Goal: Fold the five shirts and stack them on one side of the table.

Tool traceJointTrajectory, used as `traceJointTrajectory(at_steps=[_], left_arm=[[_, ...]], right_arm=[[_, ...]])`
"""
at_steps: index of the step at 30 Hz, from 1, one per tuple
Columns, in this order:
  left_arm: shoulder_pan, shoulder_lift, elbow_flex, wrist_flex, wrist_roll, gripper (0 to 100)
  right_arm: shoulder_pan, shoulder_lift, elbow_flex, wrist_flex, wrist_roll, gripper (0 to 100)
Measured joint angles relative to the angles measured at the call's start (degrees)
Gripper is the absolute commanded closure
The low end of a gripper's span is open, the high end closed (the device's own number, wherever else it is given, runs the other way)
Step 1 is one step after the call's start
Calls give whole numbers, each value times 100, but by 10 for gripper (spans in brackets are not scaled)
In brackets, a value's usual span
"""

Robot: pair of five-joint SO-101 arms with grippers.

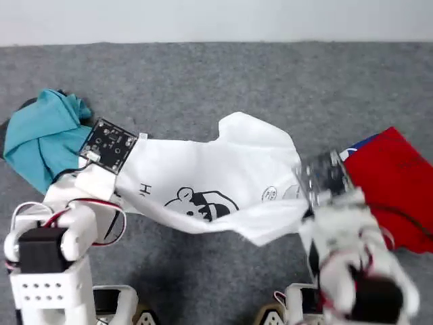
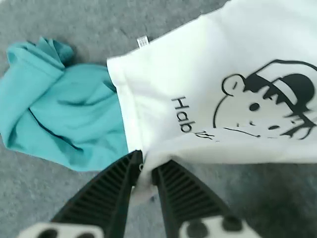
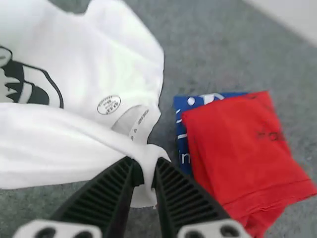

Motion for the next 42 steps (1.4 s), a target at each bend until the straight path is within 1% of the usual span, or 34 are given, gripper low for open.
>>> traceJointTrajectory(at_steps=[6, 10, 14, 17, 22, 28, 32, 38, 42], left_arm=[[0, 0, 527, -1248, -18, 987], [0, 264, 1064, -2286, -26, 987], [0, 1108, 1301, -3033, -26, 987], [0, 1899, 1301, -3613, -26, 987], [0, 3499, 985, -4598, -26, 987], [-79, 5415, -53, -4765, -26, 987], [-229, 6251, -615, -4765, -26, 987], [-422, 6426, -738, -4765, -26, 987], [-431, 6488, -747, -4782, -26, 987]], right_arm=[[9, 1749, -79, -1152, 0, 989], [9, 2936, -369, -1811, 0, 989], [-18, 4114, -659, -2418, 0, 989], [-193, 4888, -941, -2725, 0, 989], [-492, 5908, -1486, -3042, 0, 989], [-501, 6945, -2119, -3218, 0, 989], [-519, 7596, -2593, -3262, 0, 989], [-501, 8677, -3525, -3270, 0, 989], [-536, 9451, -4281, -3270, 0, 984]])
